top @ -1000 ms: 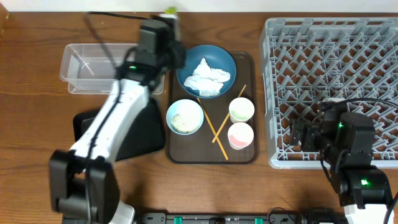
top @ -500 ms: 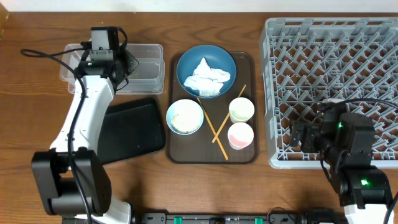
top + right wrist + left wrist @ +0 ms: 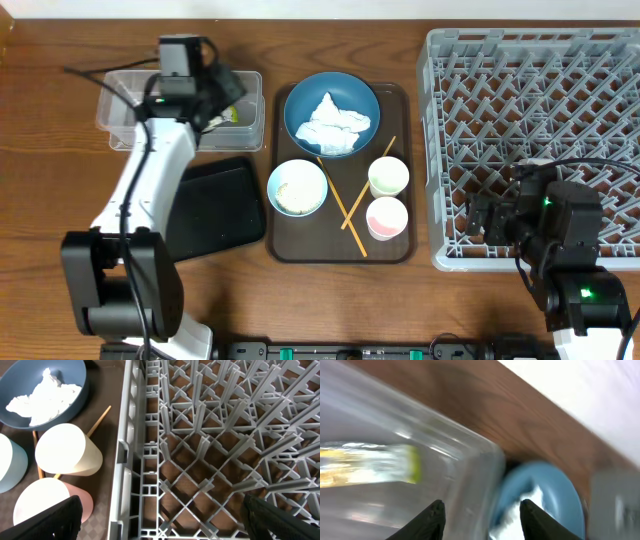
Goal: Sort waste into correct bins and load items into the dishwasher rack
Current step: 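Grasp the yellow wrapper and drop it into the clear container, then grasp the foil from the blue plate and drop it into the container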
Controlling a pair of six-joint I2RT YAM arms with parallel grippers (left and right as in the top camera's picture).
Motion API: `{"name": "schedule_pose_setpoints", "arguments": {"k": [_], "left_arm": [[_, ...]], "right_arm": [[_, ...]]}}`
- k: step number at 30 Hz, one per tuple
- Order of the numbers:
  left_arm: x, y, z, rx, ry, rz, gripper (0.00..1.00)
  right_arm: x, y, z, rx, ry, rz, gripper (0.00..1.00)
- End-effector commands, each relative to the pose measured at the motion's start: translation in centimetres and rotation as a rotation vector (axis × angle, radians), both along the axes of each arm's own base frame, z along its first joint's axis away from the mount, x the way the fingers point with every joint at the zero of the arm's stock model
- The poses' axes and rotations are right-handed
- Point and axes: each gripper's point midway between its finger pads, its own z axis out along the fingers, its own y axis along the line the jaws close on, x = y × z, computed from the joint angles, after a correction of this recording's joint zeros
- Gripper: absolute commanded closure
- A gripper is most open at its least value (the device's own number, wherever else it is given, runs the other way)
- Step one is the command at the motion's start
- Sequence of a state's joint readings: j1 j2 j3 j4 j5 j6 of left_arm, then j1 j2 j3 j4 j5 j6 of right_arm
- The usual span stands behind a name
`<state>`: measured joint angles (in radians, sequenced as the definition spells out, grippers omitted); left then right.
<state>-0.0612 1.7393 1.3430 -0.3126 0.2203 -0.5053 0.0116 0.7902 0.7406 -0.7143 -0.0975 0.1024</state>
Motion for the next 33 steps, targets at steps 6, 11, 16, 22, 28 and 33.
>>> {"name": "schedule_pose_setpoints", "arguments": {"k": [6,11,16,22,28,33], "left_arm": [[-2.2,-11.3,-1.2,0.226,-0.106,-0.564,0.40],[-2.5,-13.8,-4.7,0.281,-0.058,-0.605,0.33],[-3.1,-15.8,-8.6,0.313,-0.011,-0.685,0.27],[-4.1,-16.8,-12.6,0.336,0.056,-0.748,0.26],[-4.6,-17.2,-14.4,0.339,0.093,-0.765,0.45],[-3.8,-17.3,-13.2,0.347,0.045,-0.749,0.90]], "right_arm": [[0.2,0.3,1.0,0.010,-0.023,0.006,0.01],[0.2,0.3,1.0,0.010,-0.023,0.005,0.01],[0.2,0.3,1.0,0.010,-0.022,0.006,0.01],[0.1,0.3,0.9,0.009,-0.014,0.005,0.01],[0.0,0.3,0.9,0.009,-0.013,0.005,0.01],[0.0,0.3,0.9,0.009,-0.013,0.005,0.01]]}}
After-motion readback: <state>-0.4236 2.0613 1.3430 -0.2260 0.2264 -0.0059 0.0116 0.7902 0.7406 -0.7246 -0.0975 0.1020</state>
